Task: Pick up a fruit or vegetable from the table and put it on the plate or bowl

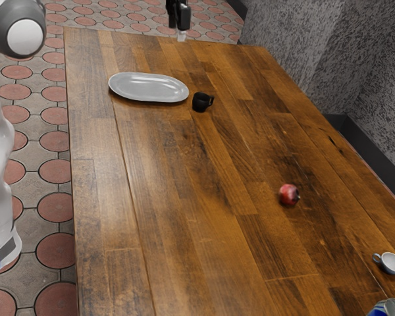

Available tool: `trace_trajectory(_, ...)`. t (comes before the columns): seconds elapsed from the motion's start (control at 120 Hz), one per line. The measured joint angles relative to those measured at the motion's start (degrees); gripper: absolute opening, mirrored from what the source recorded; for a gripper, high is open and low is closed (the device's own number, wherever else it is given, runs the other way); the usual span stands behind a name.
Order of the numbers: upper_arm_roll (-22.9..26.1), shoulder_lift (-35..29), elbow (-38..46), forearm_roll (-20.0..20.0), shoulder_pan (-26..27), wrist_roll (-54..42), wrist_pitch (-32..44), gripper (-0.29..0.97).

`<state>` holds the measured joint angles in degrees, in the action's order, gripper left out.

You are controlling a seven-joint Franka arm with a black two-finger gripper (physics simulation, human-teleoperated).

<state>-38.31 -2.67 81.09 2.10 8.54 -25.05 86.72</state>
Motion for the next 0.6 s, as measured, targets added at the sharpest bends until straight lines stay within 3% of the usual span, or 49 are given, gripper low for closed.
trace_trajectory(0.217,-0.2,0.3,0.0,0.7,-4.9,0.0,0.0,0.66)
trace_trajectory(0.6,-0.3,0.2,-1.0,1.0,-2.1,0.0,-0.1,0.66)
